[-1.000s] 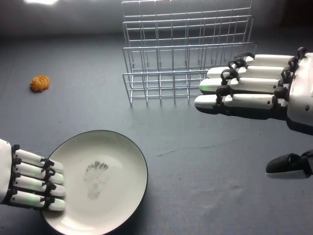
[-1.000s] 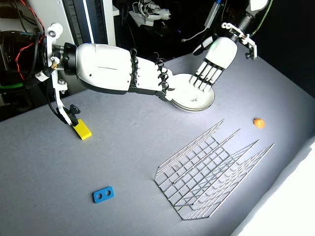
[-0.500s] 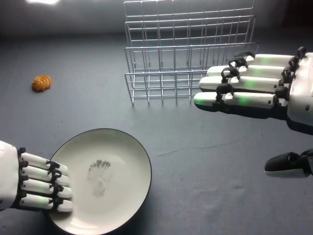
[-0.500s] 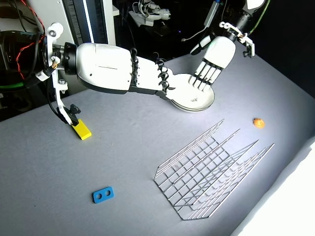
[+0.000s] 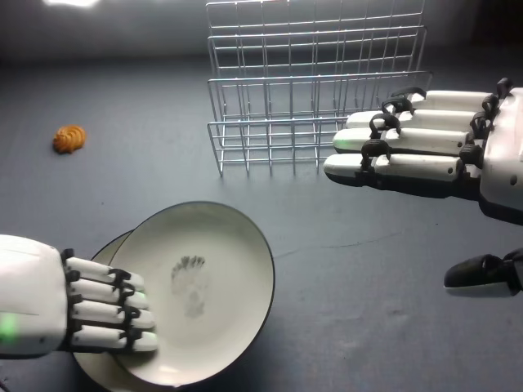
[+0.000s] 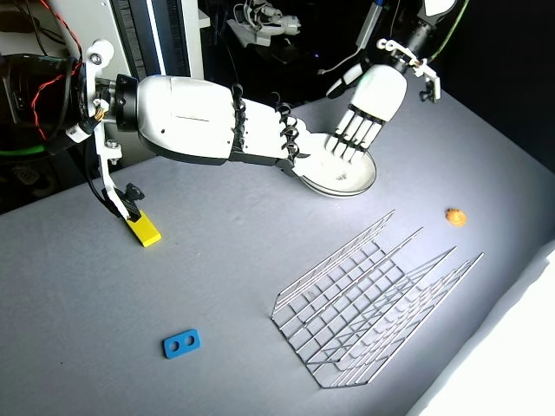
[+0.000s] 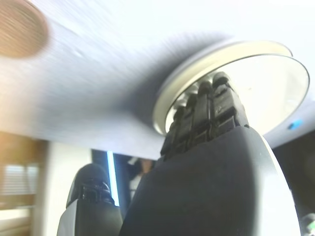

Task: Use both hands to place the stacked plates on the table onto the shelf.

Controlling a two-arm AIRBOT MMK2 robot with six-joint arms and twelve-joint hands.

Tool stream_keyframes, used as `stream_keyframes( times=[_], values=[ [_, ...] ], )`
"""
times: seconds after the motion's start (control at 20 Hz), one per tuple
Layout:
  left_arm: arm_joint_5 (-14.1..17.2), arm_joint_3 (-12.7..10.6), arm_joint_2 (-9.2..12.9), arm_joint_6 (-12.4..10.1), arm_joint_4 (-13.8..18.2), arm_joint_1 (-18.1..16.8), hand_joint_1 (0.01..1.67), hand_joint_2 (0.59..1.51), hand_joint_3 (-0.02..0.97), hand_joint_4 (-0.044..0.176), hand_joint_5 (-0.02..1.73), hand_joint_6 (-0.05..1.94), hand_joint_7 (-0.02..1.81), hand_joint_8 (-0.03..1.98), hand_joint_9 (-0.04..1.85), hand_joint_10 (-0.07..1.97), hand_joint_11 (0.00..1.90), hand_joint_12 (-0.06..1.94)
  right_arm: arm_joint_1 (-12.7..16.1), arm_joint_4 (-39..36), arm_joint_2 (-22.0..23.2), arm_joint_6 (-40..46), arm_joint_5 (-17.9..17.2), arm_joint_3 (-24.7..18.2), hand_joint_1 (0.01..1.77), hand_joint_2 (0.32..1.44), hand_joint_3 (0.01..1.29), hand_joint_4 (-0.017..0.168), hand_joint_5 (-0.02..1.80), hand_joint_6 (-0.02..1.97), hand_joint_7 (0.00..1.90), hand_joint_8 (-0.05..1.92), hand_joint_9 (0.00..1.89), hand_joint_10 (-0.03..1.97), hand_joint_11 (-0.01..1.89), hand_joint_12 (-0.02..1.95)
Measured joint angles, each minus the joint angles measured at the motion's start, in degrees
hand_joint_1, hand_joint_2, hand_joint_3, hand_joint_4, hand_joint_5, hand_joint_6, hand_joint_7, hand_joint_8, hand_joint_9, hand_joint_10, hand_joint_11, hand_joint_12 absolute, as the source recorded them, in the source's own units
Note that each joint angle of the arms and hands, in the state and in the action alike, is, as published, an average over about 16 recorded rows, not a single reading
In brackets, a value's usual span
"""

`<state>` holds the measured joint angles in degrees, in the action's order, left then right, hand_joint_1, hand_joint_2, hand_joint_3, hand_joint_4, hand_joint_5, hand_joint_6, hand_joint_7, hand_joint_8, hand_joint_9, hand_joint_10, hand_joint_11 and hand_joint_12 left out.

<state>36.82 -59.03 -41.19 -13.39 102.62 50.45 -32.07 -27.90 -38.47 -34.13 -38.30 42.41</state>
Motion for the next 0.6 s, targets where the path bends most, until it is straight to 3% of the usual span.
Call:
stream_keyframes(
  times=[0.25, 0.6],
  values=[
    [-3.81, 2.47, -0.27, -0.65, -2.98, -0.28, 0.02, 1.066, 0.014, 0.001, -0.01, -0.03, -0.01, -0.02, 0.01, 0.0, 0.01, 0.01, 0.55, -0.18, -0.68, -0.98, 1.01, 0.01, 1.01, 1.02, 0.02, -0.004, 0.09, 0.02, 0.04, 0.01, 0.06, 0.0, 0.02, 0.63],
    [-8.14, 4.52, -0.63, -1.52, -6.66, -0.63, 0.02, 1.062, 0.014, 0.003, -0.01, -0.01, -0.01, -0.02, 0.01, 0.0, 0.01, 0.01, 3.34, -0.33, -5.06, -5.01, 5.7, 1.03, 1.05, 1.02, 0.02, -0.004, 0.1, 0.02, 0.05, 0.01, 0.07, 0.0, 0.02, 0.66]
  ],
)
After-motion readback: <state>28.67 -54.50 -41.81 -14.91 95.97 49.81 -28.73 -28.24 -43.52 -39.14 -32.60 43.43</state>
